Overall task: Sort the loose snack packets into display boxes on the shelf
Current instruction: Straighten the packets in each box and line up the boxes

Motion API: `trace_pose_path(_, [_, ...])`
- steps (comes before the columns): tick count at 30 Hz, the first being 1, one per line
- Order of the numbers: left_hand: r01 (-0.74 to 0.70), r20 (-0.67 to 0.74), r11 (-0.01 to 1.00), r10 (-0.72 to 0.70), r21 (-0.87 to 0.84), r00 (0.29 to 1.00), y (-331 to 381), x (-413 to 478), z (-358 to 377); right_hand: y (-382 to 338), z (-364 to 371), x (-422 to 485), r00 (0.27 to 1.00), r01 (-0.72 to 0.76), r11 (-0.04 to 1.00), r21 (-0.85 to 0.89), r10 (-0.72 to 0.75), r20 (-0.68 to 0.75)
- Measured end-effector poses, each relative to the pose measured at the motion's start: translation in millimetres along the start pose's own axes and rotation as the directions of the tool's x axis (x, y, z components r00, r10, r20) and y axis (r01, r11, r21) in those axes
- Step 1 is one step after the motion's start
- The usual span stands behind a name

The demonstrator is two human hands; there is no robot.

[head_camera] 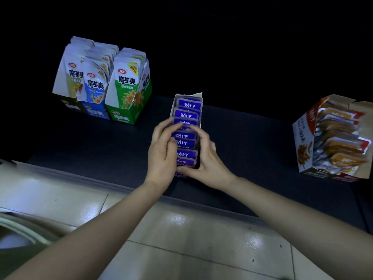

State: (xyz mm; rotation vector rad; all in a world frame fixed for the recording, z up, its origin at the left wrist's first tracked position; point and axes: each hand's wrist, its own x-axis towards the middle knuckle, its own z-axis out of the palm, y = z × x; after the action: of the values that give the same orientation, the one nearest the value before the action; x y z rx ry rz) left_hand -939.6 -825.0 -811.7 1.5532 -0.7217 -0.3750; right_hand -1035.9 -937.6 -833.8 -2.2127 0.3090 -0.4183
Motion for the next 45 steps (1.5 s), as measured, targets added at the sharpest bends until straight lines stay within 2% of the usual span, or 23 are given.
trace_pose_path(2, [-0.042, 0.027, 0.999, 0.042, 0.015, 0.999, -2.4, -1.1, -2.2, -0.6, -1.8, -2.4, 1.000, -0.016, 1.000, 0.020, 0.016, -0.023])
trace_pose_path(5, [-0.046, 0.076, 0.998, 0.043, 0.038, 0.996, -7.0, -1.6, -6.8, 1.6, 1.4, -5.9, 0.998, 0.045, 0.999, -0.027, -0.046, -0.040])
trace_pose_path(8, [-0.063, 0.101, 0.992, 0.052, 0.110, 0.994, -11.2, 0.0, -9.9, 2.5, 1.6, -5.8, 0.999, 0.043, 0.997, -0.057, -0.044, -0.012])
trace_pose_path(11, [-0.044, 0.100, 0.995, 0.035, 0.093, 0.994, -10.2, 0.6, -9.8, 2.2, -4.3, -5.0, 0.999, 0.011, 0.999, -0.049, -0.010, 0.035])
trace_pose_path(15, [-0.150, 0.118, 0.972, 0.130, 0.181, 0.984, -8.2, 1.0, -12.4, -1.2, -11.3, -4.5, 0.999, -0.017, 1.000, 0.012, 0.016, 0.043])
trace_pose_path(17, [-0.258, 0.130, 0.902, 0.227, 0.346, 0.965, -4.5, 0.6, -13.4, -2.3, -9.6, -4.5, 0.999, -0.015, 1.000, 0.019, 0.014, 0.029])
trace_pose_path(19, [-0.370, 0.217, 0.774, 0.300, 0.513, 0.929, -1.3, 0.9, -11.9, -3.2, -5.9, -4.1, 1.000, -0.014, 1.000, 0.003, 0.014, 0.028])
trace_pose_path(21, [-0.423, 0.301, 0.662, 0.299, 0.618, 0.906, -0.4, 1.4, -10.1, -5.1, -4.8, -5.2, 0.999, -0.017, 1.000, 0.009, 0.016, 0.052])
trace_pose_path(24, [-0.466, 0.352, 0.607, 0.306, 0.644, 0.885, -3.9, 3.9, -15.9, -7.2, -14.5, -5.3, 0.994, -0.040, 0.994, 0.100, 0.030, 0.101])
trace_pose_path(26, [-0.468, 0.348, 0.610, 0.313, 0.639, 0.884, -5.8, 4.2, -21.3, -3.1, -25.5, 1.3, 0.998, -0.070, 0.988, 0.136, 0.070, 0.003])
trace_pose_path(29, [-0.488, 0.348, 0.621, 0.343, 0.613, 0.873, -6.3, 2.7, -22.2, 9.3, -38.3, 19.0, 0.984, -0.078, 0.997, -0.007, 0.076, -0.159])
trace_pose_path(32, [-0.501, 0.348, 0.623, 0.360, 0.600, 0.866, -7.4, 0.9, -20.7, 15.5, -39.2, 33.8, 0.992, -0.080, 0.964, -0.252, 0.052, -0.116])
trace_pose_path(34, [-0.501, 0.350, 0.629, 0.359, 0.594, 0.865, -8.0, 1.5, -21.3, 15.2, -37.8, 39.4, 0.994, -0.074, 0.937, -0.343, 0.041, -0.103])
trace_pose_path(39, [-0.502, 0.364, 0.642, 0.346, 0.580, 0.864, -8.5, 2.8, -22.8, 11.3, -35.9, 41.9, 0.984, -0.042, 0.901, -0.432, -0.038, -0.176])
trace_pose_path(45, [-0.488, 0.358, 0.645, 0.333, 0.588, 0.872, -8.7, 5.0, -21.9, 9.0, -30.2, 53.0, 0.988, -0.110, 0.859, -0.501, 0.041, -0.148])
